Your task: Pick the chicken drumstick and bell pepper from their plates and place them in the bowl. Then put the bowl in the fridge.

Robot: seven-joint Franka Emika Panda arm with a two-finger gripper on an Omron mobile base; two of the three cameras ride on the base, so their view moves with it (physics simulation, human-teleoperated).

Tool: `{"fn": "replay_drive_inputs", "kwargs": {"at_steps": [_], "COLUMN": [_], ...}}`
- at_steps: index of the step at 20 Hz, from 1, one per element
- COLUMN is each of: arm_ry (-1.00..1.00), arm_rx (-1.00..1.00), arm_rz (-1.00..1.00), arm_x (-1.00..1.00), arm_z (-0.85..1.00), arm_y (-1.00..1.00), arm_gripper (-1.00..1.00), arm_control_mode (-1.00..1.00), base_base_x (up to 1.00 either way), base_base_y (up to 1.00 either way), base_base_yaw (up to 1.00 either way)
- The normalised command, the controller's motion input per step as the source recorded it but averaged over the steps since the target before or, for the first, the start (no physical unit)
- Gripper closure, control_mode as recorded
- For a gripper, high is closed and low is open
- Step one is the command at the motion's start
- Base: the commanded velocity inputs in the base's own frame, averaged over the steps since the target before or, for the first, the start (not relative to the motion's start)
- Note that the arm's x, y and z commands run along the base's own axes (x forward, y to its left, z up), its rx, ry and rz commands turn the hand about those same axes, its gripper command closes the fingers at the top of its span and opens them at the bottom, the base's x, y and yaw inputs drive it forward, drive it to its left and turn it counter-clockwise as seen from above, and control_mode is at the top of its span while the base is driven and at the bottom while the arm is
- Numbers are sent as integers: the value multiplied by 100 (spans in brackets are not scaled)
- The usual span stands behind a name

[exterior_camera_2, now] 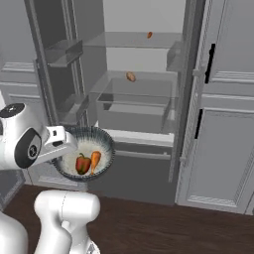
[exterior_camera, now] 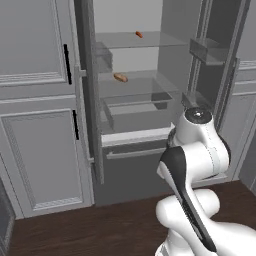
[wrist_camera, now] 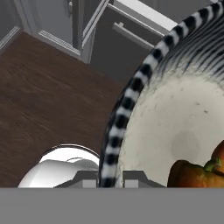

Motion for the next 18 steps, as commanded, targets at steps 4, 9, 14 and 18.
{"fn": "replay_drive_inputs", "kwargs": {"at_steps": [4, 9, 14, 18], "arm_ry": [0, 0, 0, 0], "arm_rx": [0, 0, 0, 0], "arm_rz": [0, 0, 0, 0], "arm_x": [0, 0, 0, 0], "arm_z": [0, 0, 0, 0], "arm_y": [0, 0, 0, 0], "arm_gripper": [100, 100, 100, 100], "arm_control_mode": [100, 100, 100, 100], "base_base_x": [92, 56, 26, 11], "base_base_y": [-9, -24, -33, -53], "base_base_yaw": [0, 0, 0, 4]}}
